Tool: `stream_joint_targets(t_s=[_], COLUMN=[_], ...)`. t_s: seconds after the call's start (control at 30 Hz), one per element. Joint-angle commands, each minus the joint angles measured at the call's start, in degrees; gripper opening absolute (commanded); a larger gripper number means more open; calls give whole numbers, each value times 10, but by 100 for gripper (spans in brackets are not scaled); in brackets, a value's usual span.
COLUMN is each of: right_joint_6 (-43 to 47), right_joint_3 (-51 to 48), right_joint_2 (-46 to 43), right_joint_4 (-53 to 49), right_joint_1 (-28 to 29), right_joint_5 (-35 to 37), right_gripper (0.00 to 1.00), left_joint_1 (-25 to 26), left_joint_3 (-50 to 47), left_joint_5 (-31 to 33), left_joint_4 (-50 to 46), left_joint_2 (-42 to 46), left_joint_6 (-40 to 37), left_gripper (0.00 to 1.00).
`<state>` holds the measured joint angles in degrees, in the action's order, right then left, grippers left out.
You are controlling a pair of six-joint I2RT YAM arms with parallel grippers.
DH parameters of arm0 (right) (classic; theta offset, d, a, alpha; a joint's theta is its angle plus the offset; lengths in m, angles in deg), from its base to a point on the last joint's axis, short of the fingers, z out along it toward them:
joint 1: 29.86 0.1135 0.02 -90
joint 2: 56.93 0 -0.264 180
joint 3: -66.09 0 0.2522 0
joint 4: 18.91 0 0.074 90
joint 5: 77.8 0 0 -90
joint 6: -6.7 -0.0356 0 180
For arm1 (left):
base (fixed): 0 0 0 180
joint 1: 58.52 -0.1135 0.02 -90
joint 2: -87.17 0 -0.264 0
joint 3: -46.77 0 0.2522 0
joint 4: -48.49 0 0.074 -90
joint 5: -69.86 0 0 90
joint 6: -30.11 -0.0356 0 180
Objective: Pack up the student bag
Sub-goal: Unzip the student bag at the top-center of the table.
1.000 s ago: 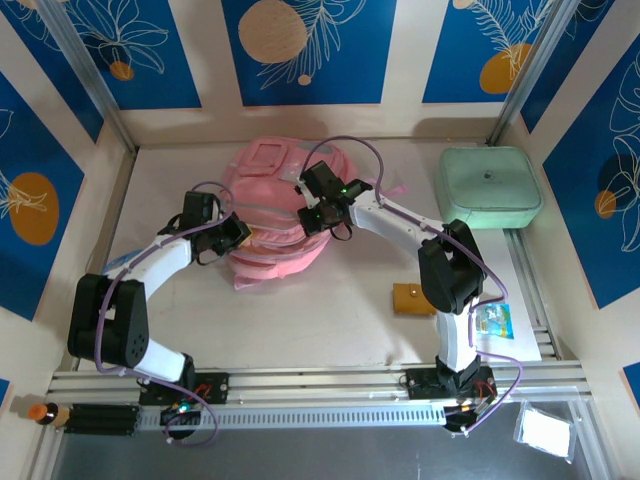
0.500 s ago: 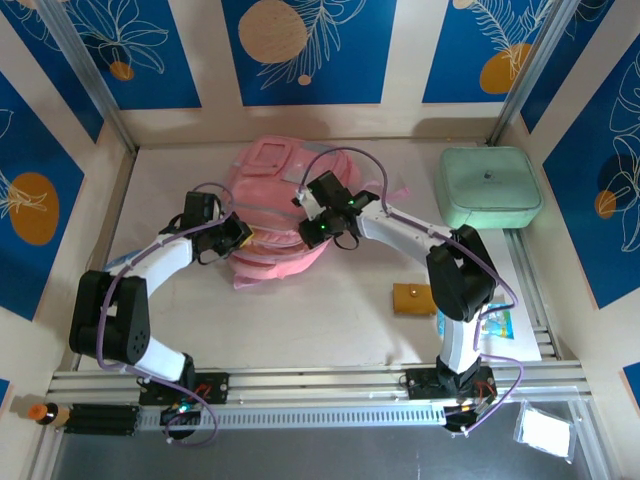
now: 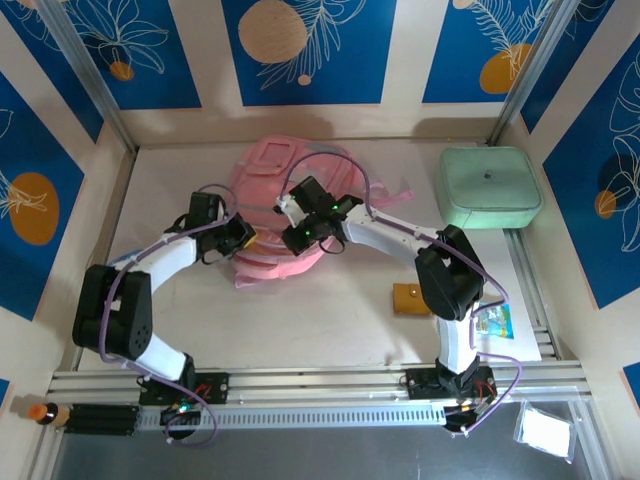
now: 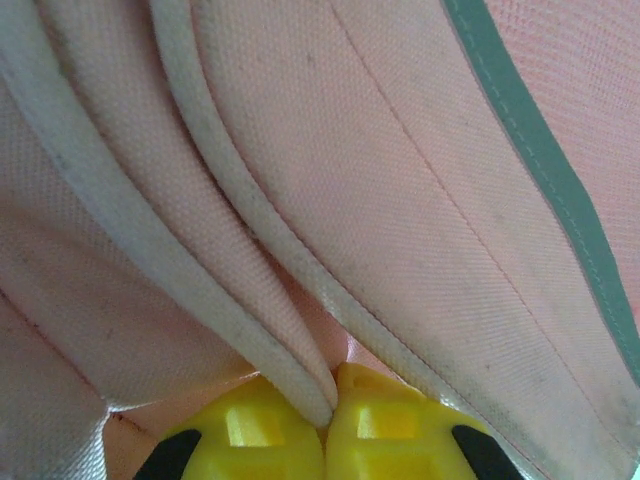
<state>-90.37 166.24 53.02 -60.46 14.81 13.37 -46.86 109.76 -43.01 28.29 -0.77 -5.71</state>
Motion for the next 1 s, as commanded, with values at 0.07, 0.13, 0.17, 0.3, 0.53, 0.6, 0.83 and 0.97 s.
stream_joint_targets(t_s=[0.07, 0.13, 0.17, 0.3, 0.53, 0.6, 0.83, 0.97], right_joint_6=[-75, -102, -115, -180, -250, -268, -361, -387], right_joint_3=[-13, -63, -82, -136, -173, -175, -205, -220], right_joint_2=[-45, -95, -115, -176, -205, -204, -209, -212], right_joint_4=[21, 52, 62, 84, 110, 111, 123, 130], right_joint_1=[-6, -19, -26, -56, -84, -92, -137, -158], right_joint_5=[-43, -45, -45, -57, -57, -48, -22, -27], right_gripper=[13, 20, 24, 37, 54, 56, 59, 59], left_joint_1=[21, 22, 22, 29, 104, 136, 248, 278], left_joint_3=[34, 43, 45, 48, 87, 99, 178, 216], left_joint_5=[-31, -11, 0, 77, 218, 234, 339, 344], left_joint_4=[-24, -76, -98, -187, -290, -281, -280, -276], left_joint_2=[-1, 15, 24, 70, 113, 116, 47, -5], left_joint_6=[-45, -85, -100, -160, -202, -199, -171, -167], left_gripper=[11, 23, 28, 36, 46, 47, 47, 46])
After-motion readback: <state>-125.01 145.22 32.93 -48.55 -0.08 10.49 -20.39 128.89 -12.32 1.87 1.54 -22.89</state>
